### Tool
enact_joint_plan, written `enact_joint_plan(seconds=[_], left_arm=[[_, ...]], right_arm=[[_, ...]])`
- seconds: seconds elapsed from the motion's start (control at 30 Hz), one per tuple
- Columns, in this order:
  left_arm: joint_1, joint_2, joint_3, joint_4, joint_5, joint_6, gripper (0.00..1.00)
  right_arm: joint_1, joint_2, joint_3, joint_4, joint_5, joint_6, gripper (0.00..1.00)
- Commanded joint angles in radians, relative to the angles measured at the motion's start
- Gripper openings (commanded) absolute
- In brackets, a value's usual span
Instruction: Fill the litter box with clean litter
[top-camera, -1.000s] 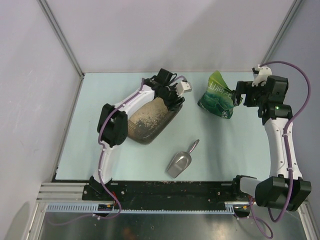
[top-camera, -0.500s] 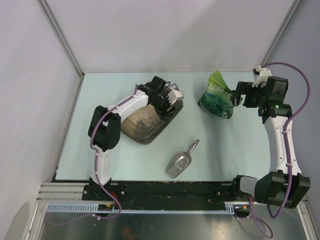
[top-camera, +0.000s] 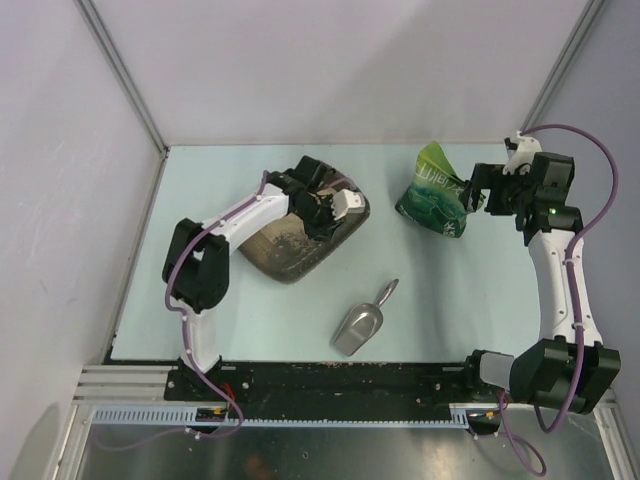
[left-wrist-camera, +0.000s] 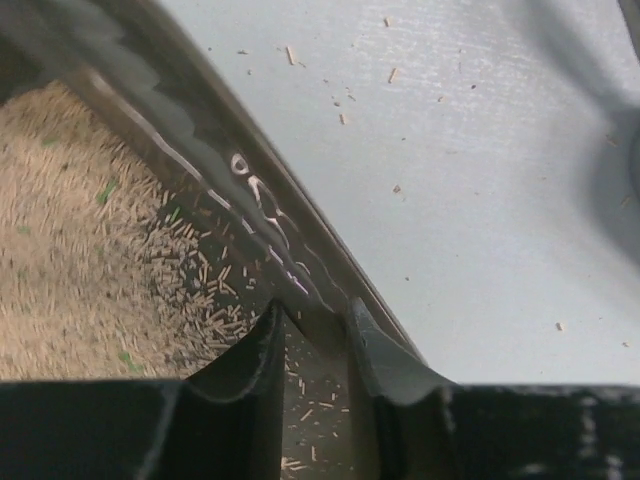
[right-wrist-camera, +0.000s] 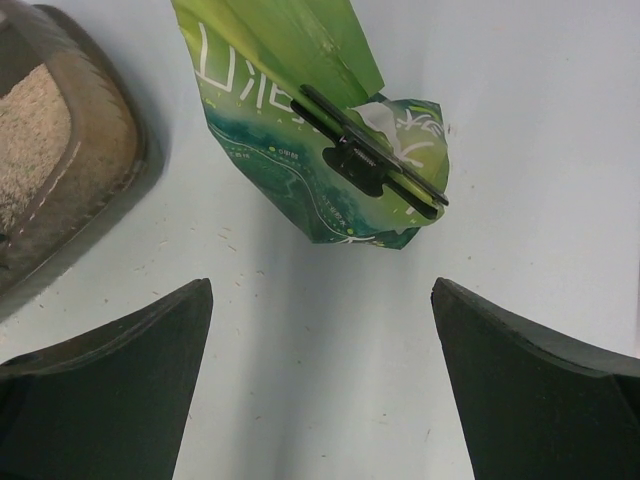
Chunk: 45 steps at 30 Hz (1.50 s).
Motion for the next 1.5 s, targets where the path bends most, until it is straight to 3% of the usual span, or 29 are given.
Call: enact_joint_plan(seconds=[0.0, 0.47, 0.53, 0.57, 0.7, 0.73, 0.8, 0.9, 1.07, 1.17, 1.47], left_arm=[[-0.011, 0.029, 0.087, 0.029, 0.010, 0.201, 0.22], [-0.066, 0.257, 0.398, 0.021, -0.094, 0.468, 0.15], [-0.076, 0.274, 0.411, 0.021, -0.120, 0.464, 0.24], [-0.077, 0.273, 0.409, 0.023, -0.126, 0.455, 0.39], [-0.060, 0.242, 0.405, 0.021, -0.142, 0.361, 0.59], [-0.054, 0.210, 0.400, 0.021, -0.129, 0.334, 0.62], [-0.037, 0.172, 0.385, 0.025, -0.099, 0.249, 0.78], [-0.030, 0.071, 0.351, 0.025, -0.033, 0.128, 0.86], [-0.028, -0.095, 0.218, 0.023, 0.050, -0.037, 0.88], [-0.028, -0.216, 0.117, 0.023, 0.079, -0.093, 0.88], [-0.027, -0.470, -0.138, 0.023, 0.023, -0.130, 0.87]], right_arm=[[-0.006, -0.035, 0.001, 0.009, 0.019, -0.011, 0.96], [-0.011, -0.046, 0.035, -0.089, 0.050, -0.133, 0.97], [-0.009, -0.028, 0.047, -0.091, 0.036, -0.173, 0.99], [-0.009, -0.021, 0.050, -0.092, 0.018, -0.193, 0.99], [-0.008, 0.011, 0.073, -0.052, -0.045, -0.343, 1.00], [-0.003, 0.025, 0.076, -0.043, -0.074, -0.388, 1.00], [0.028, 0.042, 0.077, -0.002, -0.099, -0.451, 1.00], [0.087, 0.091, 0.080, 0.064, -0.070, -0.537, 1.00], [0.169, 0.202, 0.106, 0.123, 0.027, -0.669, 0.99], [0.198, 0.256, 0.155, 0.126, 0.030, -0.687, 0.93], [0.184, 0.439, 0.284, 0.123, -0.007, -0.689, 0.78]])
